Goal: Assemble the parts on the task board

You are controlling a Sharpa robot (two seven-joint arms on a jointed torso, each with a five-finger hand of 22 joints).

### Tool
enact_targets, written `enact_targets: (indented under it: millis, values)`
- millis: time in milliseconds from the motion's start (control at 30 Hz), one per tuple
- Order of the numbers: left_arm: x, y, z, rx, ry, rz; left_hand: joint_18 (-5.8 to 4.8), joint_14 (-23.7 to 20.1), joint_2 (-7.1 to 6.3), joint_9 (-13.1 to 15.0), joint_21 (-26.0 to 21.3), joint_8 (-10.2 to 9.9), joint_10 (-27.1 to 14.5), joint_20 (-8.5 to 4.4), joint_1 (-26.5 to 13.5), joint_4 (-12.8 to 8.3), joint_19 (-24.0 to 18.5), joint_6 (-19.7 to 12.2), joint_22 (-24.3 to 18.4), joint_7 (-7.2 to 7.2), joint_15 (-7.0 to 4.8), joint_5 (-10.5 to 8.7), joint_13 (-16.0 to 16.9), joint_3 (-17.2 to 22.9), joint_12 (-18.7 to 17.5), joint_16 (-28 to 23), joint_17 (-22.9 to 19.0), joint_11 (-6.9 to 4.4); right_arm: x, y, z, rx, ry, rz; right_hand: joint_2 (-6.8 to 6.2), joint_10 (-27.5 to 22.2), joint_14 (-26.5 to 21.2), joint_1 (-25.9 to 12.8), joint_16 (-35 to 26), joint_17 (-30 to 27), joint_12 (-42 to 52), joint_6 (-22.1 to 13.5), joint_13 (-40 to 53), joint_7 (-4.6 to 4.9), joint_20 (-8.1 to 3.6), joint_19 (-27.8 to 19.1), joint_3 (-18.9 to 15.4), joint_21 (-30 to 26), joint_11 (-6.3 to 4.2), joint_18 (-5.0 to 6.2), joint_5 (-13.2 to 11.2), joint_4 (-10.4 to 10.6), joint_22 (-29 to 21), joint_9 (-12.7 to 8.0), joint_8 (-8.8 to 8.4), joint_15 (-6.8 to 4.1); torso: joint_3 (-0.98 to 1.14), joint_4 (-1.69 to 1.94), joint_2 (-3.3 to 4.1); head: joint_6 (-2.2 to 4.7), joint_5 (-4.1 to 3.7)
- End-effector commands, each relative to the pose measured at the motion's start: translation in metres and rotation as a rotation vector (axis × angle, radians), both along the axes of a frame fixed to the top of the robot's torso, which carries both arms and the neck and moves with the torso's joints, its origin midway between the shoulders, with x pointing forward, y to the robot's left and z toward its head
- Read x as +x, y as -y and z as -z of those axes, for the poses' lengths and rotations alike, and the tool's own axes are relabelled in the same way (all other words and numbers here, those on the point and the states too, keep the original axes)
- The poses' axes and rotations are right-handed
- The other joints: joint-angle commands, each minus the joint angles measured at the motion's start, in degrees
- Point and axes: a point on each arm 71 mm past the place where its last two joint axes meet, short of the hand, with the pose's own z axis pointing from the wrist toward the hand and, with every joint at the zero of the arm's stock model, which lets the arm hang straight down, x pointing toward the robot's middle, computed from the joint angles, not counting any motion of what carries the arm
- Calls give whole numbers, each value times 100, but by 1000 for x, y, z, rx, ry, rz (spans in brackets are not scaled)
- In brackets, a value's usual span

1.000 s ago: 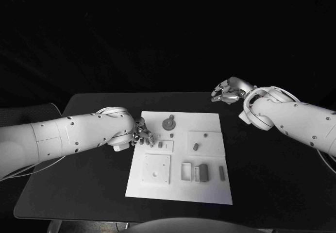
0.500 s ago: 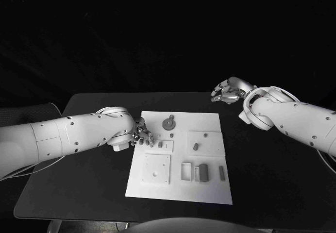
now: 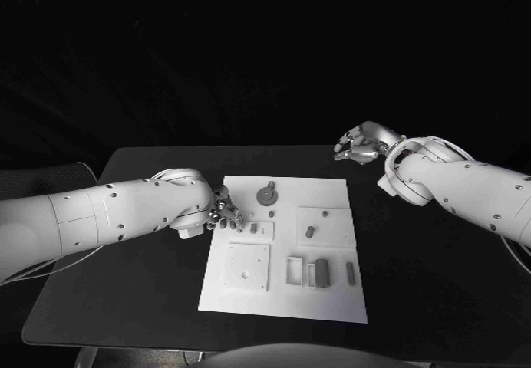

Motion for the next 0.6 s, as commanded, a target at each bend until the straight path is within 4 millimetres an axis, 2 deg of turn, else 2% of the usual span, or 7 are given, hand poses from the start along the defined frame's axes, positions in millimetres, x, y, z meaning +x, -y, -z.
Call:
enact_targets:
  millis: [33, 333, 600]
  values:
    - [0, 1, 1, 1, -7, 11, 106, 20, 100, 9, 28, 31, 12, -22, 62, -28, 25, 83, 110, 23, -31, 39, 2, 33, 32, 15, -6, -7, 0, -1, 0, -3, -1, -13, -10, -41, -6, -50, -21, -9, -24, 10, 10, 49, 25, 19, 21, -38, -3, 74, 14, 16, 85, 7, -36, -37, 2, -6, -1, -2, 4]
    - [-1, 1, 1, -5, -12, 11, 108, 29, 208, 21, 50, 30, 25, -20, 206, -159, 31, 105, 114, 17, -26, 90, 9, 101, 47, 32, -8, -12, 0, -1, 0, -3, -2, -12, -10, -40, -5, -50, -21, -9, -23, 10, 10, 49, 25, 19, 21, -39, -3, 74, 14, 16, 85, 8, -37, -37, 0, -3, 1, -3, -2]
    - [-1, 1, 1, -12, -20, 8, 109, 36, 246, 28, 64, 30, 35, -17, 298, -216, 38, 119, 115, 13, -22, 93, 14, 150, 55, 42, -8, -15, 0, -1, 0, -4, -4, -14, -11, -40, -5, -51, -21, -9, -24, 10, 10, 49, 25, 19, 21, -39, -3, 74, 15, 16, 85, 9, -39, -36, -2, -5, -1, -3, -1]
